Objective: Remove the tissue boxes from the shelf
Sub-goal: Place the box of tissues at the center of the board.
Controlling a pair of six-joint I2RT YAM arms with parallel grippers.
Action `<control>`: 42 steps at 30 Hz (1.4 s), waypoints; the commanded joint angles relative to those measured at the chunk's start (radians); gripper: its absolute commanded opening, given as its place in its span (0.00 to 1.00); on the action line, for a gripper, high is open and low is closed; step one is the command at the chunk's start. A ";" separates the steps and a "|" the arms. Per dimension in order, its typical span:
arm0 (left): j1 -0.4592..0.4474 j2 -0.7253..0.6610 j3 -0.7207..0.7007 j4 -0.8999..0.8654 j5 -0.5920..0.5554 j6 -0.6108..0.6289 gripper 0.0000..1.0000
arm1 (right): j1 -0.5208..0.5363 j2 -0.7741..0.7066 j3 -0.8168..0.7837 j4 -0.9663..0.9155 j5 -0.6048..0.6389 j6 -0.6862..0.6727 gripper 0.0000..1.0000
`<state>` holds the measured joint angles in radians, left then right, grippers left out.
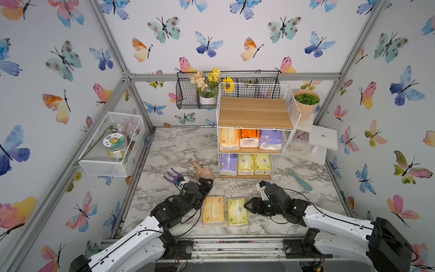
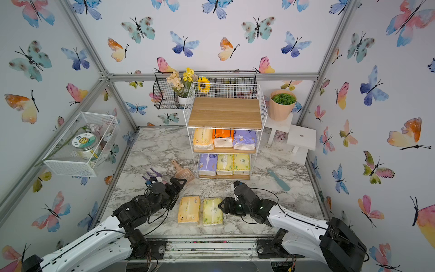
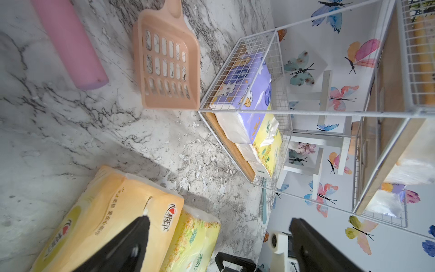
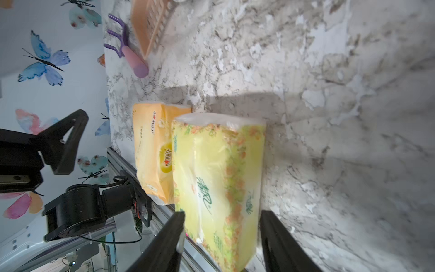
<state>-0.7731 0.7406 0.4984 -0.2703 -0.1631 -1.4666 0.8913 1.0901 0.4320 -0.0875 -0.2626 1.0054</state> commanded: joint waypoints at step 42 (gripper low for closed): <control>0.014 -0.078 -0.058 0.058 -0.067 0.025 0.99 | 0.178 0.038 0.353 -0.080 0.417 -0.050 0.51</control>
<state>-0.7654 0.6792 0.4587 -0.2375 -0.1646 -1.4445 1.0660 1.1881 0.7776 -0.1265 -0.0383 0.9241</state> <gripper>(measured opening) 0.988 0.513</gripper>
